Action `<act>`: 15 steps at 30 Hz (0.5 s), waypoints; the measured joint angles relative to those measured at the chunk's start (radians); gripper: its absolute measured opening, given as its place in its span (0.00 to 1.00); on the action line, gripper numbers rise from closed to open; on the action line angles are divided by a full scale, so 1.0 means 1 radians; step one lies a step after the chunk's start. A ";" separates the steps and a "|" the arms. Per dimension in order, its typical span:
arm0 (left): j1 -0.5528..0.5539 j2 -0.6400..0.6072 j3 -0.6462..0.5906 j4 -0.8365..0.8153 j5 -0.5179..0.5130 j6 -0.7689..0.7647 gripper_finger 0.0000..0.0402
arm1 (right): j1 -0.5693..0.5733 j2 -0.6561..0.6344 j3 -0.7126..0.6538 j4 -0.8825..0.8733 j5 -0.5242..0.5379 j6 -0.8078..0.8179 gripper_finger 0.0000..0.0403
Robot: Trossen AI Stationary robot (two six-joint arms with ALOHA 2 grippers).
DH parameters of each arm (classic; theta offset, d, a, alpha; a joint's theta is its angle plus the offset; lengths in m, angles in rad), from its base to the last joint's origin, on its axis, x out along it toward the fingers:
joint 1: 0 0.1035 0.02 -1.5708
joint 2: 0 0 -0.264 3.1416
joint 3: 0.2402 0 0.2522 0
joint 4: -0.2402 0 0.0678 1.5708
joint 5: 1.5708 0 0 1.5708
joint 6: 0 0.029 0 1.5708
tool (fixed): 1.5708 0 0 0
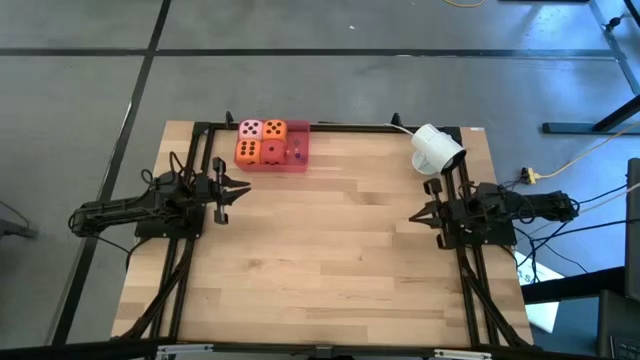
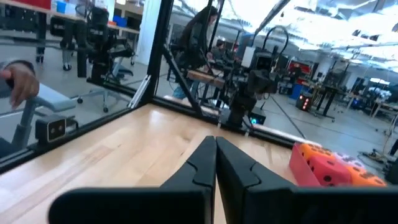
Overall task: Pick & Place Dice
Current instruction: Return to Home Position
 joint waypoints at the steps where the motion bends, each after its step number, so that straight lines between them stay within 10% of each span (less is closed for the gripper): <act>1: 0.000 0.000 0.000 0.000 0.000 0.000 0.13 | 0.000 -0.004 -0.002 0.006 0.000 0.002 0.03; 15: 0.000 0.000 0.000 0.000 0.000 0.001 0.13 | 0.000 -0.003 -0.067 0.102 0.006 0.040 0.03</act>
